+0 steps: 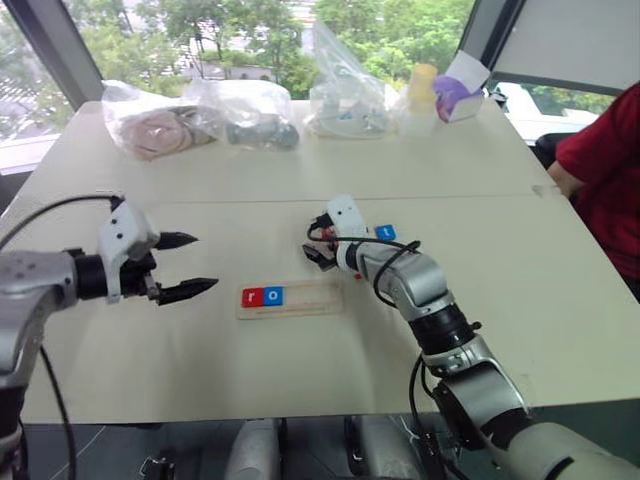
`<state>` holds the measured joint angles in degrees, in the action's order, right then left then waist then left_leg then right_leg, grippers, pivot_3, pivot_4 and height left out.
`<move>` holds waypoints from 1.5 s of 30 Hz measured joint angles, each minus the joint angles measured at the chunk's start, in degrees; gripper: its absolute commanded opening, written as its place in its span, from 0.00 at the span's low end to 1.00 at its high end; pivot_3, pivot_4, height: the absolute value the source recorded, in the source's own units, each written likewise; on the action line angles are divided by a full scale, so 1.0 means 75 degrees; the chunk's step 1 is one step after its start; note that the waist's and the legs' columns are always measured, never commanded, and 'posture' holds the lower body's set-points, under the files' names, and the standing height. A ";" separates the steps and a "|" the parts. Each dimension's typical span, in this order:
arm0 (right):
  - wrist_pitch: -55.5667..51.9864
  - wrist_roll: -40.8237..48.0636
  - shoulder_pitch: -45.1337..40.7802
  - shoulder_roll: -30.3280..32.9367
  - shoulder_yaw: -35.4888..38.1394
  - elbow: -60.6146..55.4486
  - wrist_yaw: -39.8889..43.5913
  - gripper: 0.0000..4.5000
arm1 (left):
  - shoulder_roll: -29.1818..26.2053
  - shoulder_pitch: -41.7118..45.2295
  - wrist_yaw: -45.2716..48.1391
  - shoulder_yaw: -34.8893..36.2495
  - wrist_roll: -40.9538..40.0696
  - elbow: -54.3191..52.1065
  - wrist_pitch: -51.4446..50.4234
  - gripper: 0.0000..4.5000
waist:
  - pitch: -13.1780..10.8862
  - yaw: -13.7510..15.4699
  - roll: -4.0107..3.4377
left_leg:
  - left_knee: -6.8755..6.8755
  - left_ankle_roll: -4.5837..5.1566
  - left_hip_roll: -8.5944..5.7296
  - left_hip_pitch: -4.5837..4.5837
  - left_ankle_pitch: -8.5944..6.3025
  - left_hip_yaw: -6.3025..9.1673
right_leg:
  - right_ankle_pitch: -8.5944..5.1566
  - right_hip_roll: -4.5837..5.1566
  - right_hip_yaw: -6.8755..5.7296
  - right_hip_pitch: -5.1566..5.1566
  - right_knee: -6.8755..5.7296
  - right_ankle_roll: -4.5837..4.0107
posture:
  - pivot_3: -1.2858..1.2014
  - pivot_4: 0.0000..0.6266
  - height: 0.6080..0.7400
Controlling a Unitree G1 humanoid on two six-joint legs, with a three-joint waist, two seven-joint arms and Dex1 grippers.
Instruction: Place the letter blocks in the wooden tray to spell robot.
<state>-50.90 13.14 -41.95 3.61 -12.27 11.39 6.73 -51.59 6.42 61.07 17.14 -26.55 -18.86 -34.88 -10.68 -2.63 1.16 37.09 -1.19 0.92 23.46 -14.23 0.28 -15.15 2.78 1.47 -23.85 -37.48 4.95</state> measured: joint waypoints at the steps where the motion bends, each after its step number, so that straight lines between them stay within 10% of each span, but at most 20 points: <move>1: -0.0009 -0.0075 -0.0046 -0.0158 0.0067 0.0088 -0.0131 1.00 | 0.0137 -0.0129 -0.0178 0.0014 -0.0063 -0.0176 -0.0101 0.99 | 0.0001 -0.0003 0.0003 | 0.0001 0.0000 0.0005 -0.0001 0.0000 0.0005 | 0.0001 -0.0006 -0.0002 -0.0002 -0.0006 -0.0001 | 0.52 0.24 1.00; 13: 0.0091 -0.0545 -0.0266 -0.1045 0.0509 0.0626 -0.0638 1.00 | 0.0383 -0.0473 -0.1181 0.0152 -0.0079 -0.0653 -0.0067 0.99 | 0.0002 0.0000 0.0003 | 0.0001 -0.0011 0.0010 -0.0014 0.0007 0.0008 | 0.0004 -0.0016 -0.0001 -0.0018 -0.0045 -0.0018 | 0.52 0.24 1.00; 22: 0.0551 -0.0954 -0.0368 -0.1214 0.0719 0.1090 -0.0918 0.25 | 0.0524 -0.0107 -0.1411 -0.0406 -0.0032 -0.0604 0.0067 1.00 | 0.0002 -0.0014 0.0002 | 0.0000 -0.0011 0.0010 -0.0014 0.0007 0.0007 | 0.0005 -0.0017 0.0000 -0.0020 -0.0045 -0.0019 | 0.52 0.24 1.00; 34: -0.1636 -0.1133 0.1892 0.1278 0.1663 -0.4845 -0.0486 0.26 | 0.1089 0.1505 -0.1145 -0.1926 -0.0493 -0.0809 -0.0182 1.00 | 0.0002 0.0208 0.0003 | -0.0001 -0.0009 -0.0008 0.0036 0.0006 0.0004 | 0.0003 -0.0014 -0.0002 -0.0036 0.0000 -0.0008 | 0.52 0.24 1.00; 45: -0.3825 -0.1452 0.3587 -0.0789 0.3219 -0.6311 -0.1530 0.26 | 0.1755 0.2466 -0.0707 -0.3100 -0.0363 -0.0148 -0.0082 1.00 | 0.0003 0.0011 -0.0001 | 0.0004 -0.0013 0.0004 -0.0001 0.0010 0.0008 | 0.0007 -0.0063 0.0015 -0.0027 -0.0020 -0.0025 | 0.52 0.24 1.00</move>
<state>-79.59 2.26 -15.04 -2.30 11.87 -35.94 -4.74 -38.43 24.91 55.76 -6.11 -29.28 -19.97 -35.50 -10.66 -2.54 1.15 37.12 -1.29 0.95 23.45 -14.16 0.35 -15.10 2.31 1.58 -24.06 -37.63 4.76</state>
